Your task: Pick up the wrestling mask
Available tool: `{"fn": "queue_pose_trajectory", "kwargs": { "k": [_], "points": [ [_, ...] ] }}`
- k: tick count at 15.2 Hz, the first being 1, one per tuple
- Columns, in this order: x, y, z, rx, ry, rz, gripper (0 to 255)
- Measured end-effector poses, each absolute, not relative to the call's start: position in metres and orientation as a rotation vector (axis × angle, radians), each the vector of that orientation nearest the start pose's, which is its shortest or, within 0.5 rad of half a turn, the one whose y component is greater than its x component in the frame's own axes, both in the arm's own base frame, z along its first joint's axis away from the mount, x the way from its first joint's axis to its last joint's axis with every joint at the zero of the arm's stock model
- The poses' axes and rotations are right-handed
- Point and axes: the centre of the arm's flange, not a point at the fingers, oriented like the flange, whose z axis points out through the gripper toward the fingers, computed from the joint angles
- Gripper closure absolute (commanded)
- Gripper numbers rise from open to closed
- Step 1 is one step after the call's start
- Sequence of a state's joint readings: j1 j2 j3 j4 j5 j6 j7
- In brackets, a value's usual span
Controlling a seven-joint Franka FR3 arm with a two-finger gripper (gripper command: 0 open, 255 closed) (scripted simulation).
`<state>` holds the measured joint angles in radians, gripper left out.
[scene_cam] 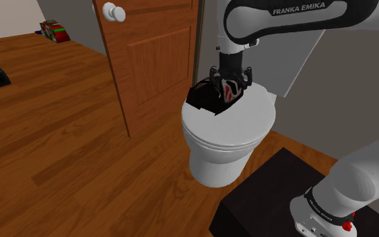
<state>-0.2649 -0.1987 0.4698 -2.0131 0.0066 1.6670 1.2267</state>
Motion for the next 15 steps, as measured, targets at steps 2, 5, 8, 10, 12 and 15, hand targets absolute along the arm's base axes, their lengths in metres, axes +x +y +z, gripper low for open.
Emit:
{"fn": "queue_pose_trajectory", "kwargs": {
  "k": [2,5,8,10,12,15],
  "points": [
    [0.499,0.115,0.507,-2.733,1.869,0.162,0],
    [0.516,0.114,0.491,-2.64,1.998,0.184,0],
    [0.518,0.113,0.477,-2.628,2.014,0.187,0],
    [0.517,0.114,0.464,-2.626,2.017,0.187,0],
    [0.518,0.114,0.459,-2.626,2.017,0.187,255],
    [0.518,0.114,0.458,-2.626,2.017,0.187,255]
  ]
}}
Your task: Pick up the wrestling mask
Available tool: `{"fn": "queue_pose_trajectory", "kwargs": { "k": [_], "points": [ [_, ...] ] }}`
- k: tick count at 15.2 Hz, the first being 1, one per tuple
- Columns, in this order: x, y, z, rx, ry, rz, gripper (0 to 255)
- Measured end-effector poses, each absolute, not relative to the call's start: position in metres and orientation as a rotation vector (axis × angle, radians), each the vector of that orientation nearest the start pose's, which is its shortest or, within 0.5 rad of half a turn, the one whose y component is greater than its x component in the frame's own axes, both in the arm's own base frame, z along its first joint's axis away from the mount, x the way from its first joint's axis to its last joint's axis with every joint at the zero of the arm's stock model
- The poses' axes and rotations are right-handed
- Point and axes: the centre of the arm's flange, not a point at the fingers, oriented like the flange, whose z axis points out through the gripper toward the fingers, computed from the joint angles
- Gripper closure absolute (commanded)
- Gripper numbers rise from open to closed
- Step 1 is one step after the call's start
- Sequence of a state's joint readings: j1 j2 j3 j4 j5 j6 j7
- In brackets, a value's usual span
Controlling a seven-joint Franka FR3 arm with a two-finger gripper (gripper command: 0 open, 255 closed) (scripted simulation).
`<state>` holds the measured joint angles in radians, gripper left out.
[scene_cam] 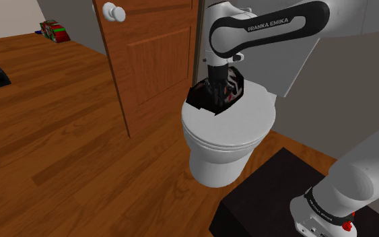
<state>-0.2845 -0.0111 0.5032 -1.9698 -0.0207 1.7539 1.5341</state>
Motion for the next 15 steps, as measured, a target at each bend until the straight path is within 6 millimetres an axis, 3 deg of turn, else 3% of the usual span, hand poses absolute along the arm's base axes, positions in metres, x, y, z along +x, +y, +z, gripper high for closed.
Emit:
{"fn": "queue_pose_trajectory", "kwargs": {
  "k": [7,15],
  "points": [
    [0.518,0.114,0.458,-2.626,2.017,0.187,255],
    [0.518,0.114,0.494,-2.625,2.018,0.187,255]
  ]
}}
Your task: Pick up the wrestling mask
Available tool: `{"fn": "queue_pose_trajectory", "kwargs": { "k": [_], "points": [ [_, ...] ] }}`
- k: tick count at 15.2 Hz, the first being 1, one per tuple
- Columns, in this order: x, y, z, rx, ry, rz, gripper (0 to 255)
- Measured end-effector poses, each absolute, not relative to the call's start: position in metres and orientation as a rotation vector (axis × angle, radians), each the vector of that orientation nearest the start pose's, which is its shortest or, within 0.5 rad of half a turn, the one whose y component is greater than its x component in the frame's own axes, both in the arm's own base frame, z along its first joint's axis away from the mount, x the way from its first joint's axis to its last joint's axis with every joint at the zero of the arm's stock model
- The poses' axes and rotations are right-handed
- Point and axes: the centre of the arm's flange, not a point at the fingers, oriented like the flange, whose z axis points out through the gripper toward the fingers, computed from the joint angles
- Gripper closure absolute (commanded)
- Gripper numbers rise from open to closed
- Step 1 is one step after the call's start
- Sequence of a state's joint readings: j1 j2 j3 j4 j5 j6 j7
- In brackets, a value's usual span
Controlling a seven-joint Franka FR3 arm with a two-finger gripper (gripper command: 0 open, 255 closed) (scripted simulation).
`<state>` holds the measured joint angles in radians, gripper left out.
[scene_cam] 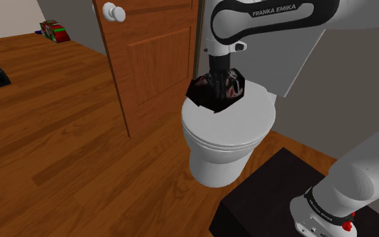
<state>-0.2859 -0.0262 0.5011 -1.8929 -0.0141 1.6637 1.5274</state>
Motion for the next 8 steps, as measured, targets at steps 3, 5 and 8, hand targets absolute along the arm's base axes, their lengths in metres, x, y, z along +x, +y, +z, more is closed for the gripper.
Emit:
{"fn": "queue_pose_trajectory", "kwargs": {
  "k": [3,5,8],
  "points": [
    [0.518,0.113,0.509,-2.625,2.018,0.187,255],
    [0.518,0.114,0.521,-2.625,2.018,0.187,255],
    [0.518,0.114,0.533,-2.625,2.018,0.187,255]
  ]
}}
